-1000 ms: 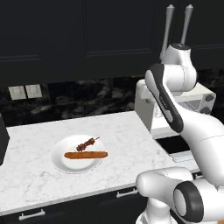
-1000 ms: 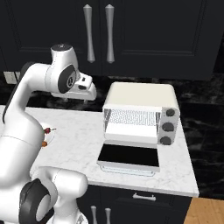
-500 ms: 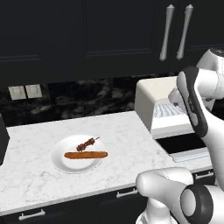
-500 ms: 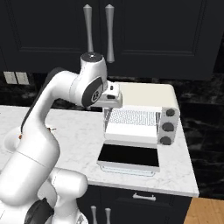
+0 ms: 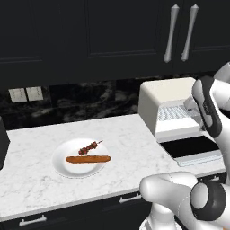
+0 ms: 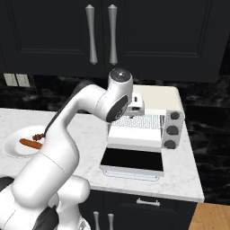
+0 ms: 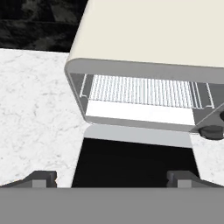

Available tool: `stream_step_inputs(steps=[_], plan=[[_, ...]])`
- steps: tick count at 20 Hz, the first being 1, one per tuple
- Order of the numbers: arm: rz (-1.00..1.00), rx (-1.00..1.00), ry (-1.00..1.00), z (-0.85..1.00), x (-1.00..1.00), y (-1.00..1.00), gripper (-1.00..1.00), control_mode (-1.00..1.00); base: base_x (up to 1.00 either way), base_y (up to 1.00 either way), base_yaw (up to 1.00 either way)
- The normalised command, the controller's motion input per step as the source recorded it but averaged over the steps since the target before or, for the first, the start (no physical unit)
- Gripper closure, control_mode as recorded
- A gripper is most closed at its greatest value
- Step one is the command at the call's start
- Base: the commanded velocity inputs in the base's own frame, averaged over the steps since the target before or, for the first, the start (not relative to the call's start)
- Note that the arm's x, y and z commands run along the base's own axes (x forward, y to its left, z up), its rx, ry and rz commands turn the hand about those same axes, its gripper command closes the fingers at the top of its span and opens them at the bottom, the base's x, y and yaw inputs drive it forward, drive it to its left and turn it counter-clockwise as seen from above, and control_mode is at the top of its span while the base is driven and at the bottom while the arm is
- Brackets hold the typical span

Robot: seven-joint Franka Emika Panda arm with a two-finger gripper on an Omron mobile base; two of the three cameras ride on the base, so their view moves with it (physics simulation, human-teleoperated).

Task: Pick up the kebab skewer and baguette bread, and place them inside the toaster oven. Close the toaster oven door and start by setting the timer.

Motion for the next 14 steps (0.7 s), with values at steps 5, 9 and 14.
stream_step_inputs(steps=[5,9,14], plan=[[0.00,0.00,-0.03,-0.25,0.57,-0.11,-1.00,-1.00,0.00,0.00,0.00],[0.00,0.00,-0.20,-0.51,-0.04,-0.35,-1.00,-1.00,0.00,0.00,0.00],[0.00,0.00,-0.32,-0.69,-0.24,-0.20,-1.00,-1.00,0.00,0.00,0.00]])
